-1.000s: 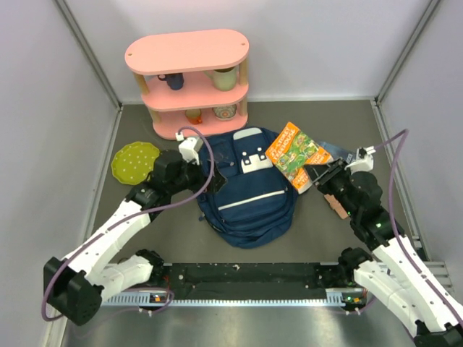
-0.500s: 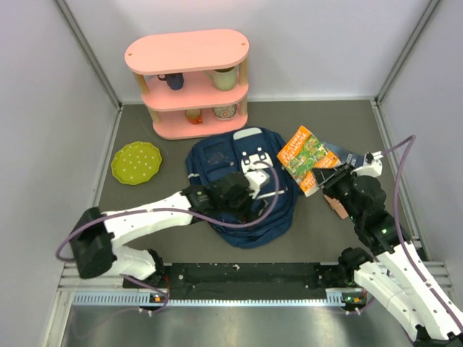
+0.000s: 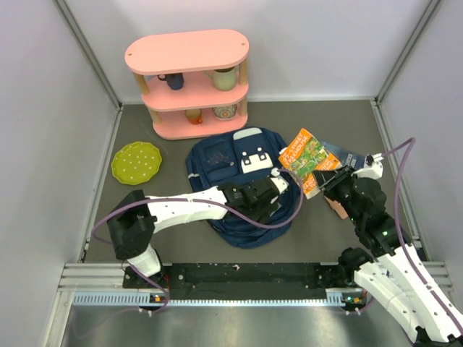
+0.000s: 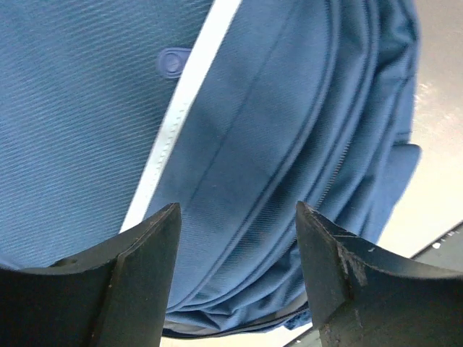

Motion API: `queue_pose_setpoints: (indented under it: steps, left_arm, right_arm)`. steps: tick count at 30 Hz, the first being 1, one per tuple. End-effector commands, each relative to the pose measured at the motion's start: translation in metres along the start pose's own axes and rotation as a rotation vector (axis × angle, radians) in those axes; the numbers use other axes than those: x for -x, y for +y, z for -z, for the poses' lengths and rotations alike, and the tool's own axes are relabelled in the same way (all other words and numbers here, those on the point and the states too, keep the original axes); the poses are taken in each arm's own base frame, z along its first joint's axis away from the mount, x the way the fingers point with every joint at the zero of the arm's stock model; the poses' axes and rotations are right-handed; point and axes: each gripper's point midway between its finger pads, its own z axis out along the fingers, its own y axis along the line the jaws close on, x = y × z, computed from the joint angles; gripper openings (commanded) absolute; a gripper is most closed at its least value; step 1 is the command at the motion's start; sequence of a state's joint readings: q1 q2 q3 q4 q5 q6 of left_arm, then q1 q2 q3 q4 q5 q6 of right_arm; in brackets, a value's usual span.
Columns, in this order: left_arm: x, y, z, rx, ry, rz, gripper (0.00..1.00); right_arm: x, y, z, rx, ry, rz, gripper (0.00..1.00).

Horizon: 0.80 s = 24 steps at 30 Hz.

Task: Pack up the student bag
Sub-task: Place the book in the student bag.

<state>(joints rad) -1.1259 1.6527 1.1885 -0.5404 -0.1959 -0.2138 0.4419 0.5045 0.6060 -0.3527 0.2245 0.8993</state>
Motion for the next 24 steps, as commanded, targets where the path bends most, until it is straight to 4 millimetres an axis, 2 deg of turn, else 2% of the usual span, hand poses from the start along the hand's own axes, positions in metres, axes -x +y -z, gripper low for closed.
queue_pose_setpoints:
  steps: [1,6,12,16,21,24]
  left_arm:
    - [0.023,0.022,0.007,0.143,-0.063,0.027,0.69]
    - [0.027,0.029,0.0,0.188,-0.057,-0.008,0.66]
    - [0.016,0.027,-0.009,0.174,-0.028,-0.06,0.63]
    - [0.003,0.029,-0.005,0.162,-0.034,-0.078,0.71]
    - [0.009,0.021,0.001,0.104,-0.099,-0.072,0.77]
    - [0.013,0.017,-0.001,0.086,-0.099,-0.066,0.77]
  right_arm:
    - [0.024,0.025,0.004,0.086,-0.088,-0.024,0.0]
    - [0.023,0.024,0.003,0.082,-0.084,-0.025,0.0]
    - [0.02,0.02,0.002,0.072,-0.081,-0.04,0.0]
    - [0.02,0.017,0.001,0.06,-0.085,-0.041,0.0]
    - [0.019,0.013,-0.001,0.046,-0.086,-0.05,0.0]
    - [0.017,0.014,-0.003,0.045,-0.075,-0.044,0.0]
